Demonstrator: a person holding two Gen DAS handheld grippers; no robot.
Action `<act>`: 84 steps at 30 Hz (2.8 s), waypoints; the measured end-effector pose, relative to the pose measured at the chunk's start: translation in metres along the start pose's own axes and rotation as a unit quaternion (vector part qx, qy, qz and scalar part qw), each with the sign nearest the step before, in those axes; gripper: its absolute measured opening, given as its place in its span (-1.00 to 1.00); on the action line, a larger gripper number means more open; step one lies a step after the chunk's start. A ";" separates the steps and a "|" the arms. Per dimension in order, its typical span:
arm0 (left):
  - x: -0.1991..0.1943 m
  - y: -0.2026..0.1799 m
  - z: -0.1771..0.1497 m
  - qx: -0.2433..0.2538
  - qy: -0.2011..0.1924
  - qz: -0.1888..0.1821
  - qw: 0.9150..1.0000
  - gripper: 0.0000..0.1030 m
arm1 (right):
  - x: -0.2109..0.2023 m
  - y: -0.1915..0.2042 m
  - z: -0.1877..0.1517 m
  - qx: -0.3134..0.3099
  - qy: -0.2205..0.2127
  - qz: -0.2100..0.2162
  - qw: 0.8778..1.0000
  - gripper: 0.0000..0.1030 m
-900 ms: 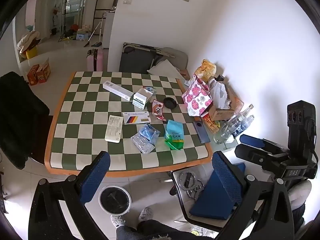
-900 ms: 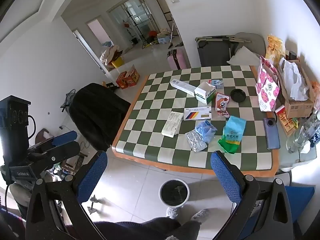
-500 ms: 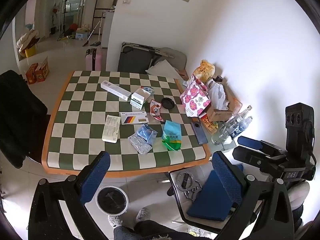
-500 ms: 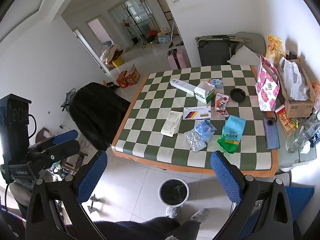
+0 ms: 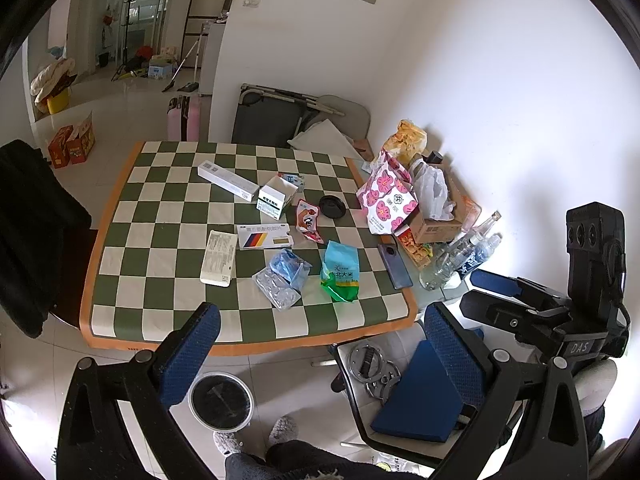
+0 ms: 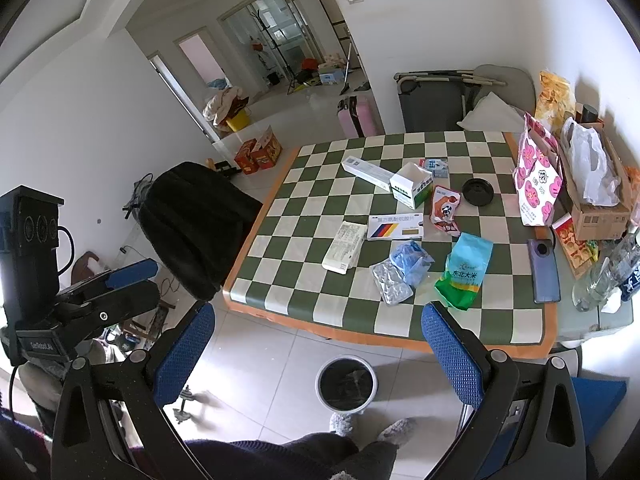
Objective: Collect trash
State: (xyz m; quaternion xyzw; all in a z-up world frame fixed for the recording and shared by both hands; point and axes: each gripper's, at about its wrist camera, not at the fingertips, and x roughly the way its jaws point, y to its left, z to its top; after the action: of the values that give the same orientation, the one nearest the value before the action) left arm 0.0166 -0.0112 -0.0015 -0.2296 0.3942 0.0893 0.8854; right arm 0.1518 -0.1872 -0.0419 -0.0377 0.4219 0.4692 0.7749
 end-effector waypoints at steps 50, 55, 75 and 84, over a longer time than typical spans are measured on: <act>-0.001 -0.001 0.001 0.002 -0.004 -0.002 1.000 1.00 | 0.005 0.008 0.005 -0.004 0.004 -0.001 1.000 1.00; -0.001 -0.002 0.000 0.003 -0.005 -0.001 1.000 1.00 | 0.004 0.020 0.007 -0.005 0.005 -0.002 1.000 1.00; 0.005 0.032 0.017 0.016 0.003 -0.005 1.000 1.00 | 0.023 0.033 0.016 0.038 -0.012 -0.010 0.999 1.00; 0.110 0.083 0.026 0.032 0.030 0.190 0.981 1.00 | 0.084 -0.044 0.009 0.166 0.006 -0.165 0.972 1.00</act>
State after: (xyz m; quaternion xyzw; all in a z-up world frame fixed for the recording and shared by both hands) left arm 0.0791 0.0714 -0.0955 -0.1248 0.4594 0.2365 0.8470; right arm 0.2074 -0.1488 -0.1091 0.0194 0.4868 0.2582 0.8343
